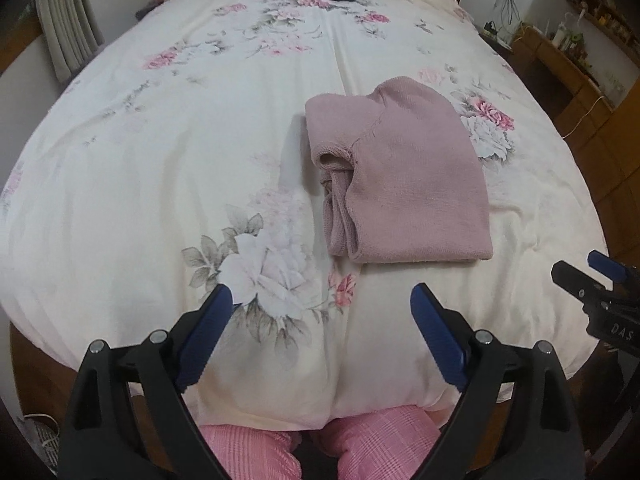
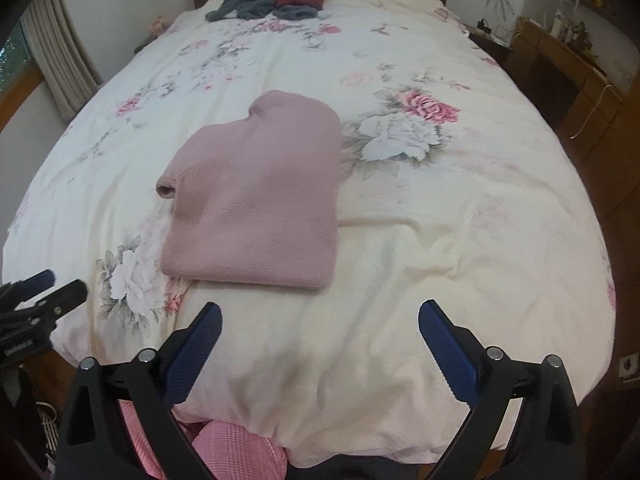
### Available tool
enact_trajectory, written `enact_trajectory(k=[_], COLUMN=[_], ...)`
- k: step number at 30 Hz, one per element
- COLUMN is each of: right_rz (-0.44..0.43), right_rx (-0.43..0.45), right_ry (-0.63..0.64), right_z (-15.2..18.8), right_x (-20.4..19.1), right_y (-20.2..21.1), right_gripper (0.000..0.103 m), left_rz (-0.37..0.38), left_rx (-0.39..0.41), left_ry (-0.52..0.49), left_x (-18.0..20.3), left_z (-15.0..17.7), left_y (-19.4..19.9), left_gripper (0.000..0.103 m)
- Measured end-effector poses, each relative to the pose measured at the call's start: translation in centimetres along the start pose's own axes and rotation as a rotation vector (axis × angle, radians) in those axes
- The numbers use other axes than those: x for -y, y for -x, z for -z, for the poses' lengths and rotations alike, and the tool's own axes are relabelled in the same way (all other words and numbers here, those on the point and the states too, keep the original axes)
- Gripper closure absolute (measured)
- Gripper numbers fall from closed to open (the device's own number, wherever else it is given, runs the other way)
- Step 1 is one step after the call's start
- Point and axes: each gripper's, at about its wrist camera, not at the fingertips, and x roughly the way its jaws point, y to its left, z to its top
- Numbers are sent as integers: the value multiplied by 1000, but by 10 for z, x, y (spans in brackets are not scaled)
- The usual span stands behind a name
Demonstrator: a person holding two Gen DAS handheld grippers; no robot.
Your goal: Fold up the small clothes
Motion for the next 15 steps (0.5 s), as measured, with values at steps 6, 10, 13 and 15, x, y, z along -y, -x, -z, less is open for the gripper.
enact_trajectory(k=[6, 10, 13, 15], right_rz=[6, 22, 33, 35], right_rx=[1, 7, 12, 14], right_ry=[-16, -14, -12, -14], right_z=[0, 0, 1, 2], right_x=[4, 6, 7, 7], right_y=[6, 10, 14, 15], right_gripper=[4, 4, 4, 4], left_rz=[-24, -26, -34, -38], left_rx=[23, 18, 16, 17], left_ry=[-19, -10, -14, -19], left_x=[6, 8, 12, 14], left_z=[3, 3, 5, 5], left_y=[13, 13, 13, 13], left_gripper=[13, 13, 13, 13])
